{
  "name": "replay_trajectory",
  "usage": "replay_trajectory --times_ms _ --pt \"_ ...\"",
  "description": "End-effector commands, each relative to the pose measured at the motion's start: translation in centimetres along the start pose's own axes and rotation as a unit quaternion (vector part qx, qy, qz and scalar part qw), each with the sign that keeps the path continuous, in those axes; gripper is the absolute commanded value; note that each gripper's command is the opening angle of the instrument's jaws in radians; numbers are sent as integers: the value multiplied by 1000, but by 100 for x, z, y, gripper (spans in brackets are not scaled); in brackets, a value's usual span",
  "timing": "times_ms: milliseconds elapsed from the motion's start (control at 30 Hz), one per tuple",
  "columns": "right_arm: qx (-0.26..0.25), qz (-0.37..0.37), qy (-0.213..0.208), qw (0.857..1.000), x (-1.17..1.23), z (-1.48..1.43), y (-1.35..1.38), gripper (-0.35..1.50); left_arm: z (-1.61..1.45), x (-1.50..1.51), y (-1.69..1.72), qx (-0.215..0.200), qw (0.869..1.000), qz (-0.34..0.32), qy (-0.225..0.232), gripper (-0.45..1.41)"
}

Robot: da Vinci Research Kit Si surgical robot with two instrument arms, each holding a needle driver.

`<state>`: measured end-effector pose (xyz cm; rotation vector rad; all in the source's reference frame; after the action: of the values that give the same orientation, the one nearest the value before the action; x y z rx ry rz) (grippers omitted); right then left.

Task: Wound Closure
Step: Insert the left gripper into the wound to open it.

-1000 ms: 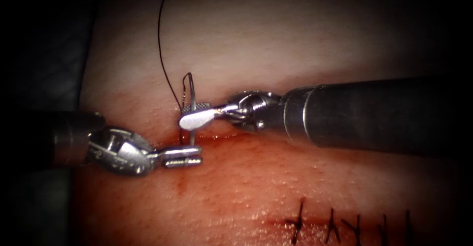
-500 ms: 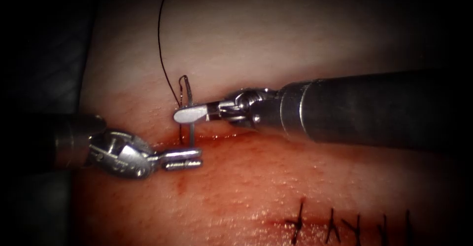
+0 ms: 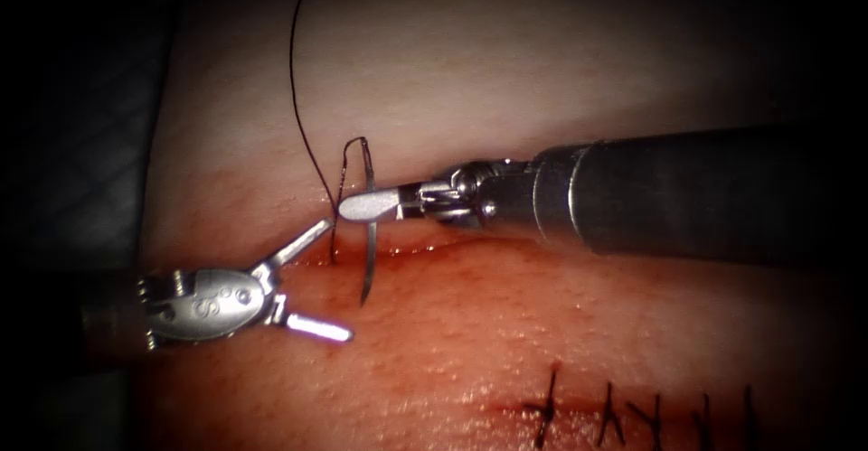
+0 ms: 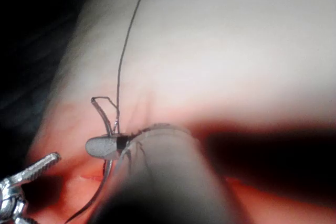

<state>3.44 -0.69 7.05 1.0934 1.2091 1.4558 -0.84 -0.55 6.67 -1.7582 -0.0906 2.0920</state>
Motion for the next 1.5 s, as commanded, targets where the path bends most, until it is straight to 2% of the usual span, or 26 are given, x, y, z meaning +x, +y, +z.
replay_trajectory --times_ms 33,67,133,167,200,267,333,633,800,1000,1233,1500 --pt "6 -30 -1 1000 -1 7 5 -35 2 -4 1 -4 1000 -23 -6 79" --pt "8 -45 -1 999 -1 7 5 -35 0 -3 0 -7 999 -35 -8 76" --pt "11 -65 0 998 -1 7 5 -35 -5 -4 -4 -13 999 -50 -15 56" --pt "13 -71 2 997 -1 6 5 -35 -7 -5 -6 -17 998 -53 -19 39" --pt "16 -92 3 996 -1 6 5 -35 -12 -8 -10 -27 998 -55 -31 7" --pt "20 -101 6 995 0 6 5 -35 -14 -12 -14 -41 997 -56 -45 -15" --pt "24 -130 6 991 0 4 6 -35 -16 -20 -22 -47 994 -50 -88 -45" --pt "35 -223 2 974 1 -1 6 -35 -9 -56 -34 -73 980 -35 -184 -45" --pt "42 -243 7 969 1 -2 6 -35 0 -79 -34 -82 966 -34 -244 -45" --pt "47 -274 7 961 -1 -2 2 -35 3 -102 -46 -58 948 -30 -311 -45" --pt "50 -327 7 944 -3 -3 1 -35 3 -106 -61 -31 936 -21 -351 -45" --pt "51 -362 16 931 2 -2 2 -35 10 -115 -61 -68 899 -14 -433 -45"
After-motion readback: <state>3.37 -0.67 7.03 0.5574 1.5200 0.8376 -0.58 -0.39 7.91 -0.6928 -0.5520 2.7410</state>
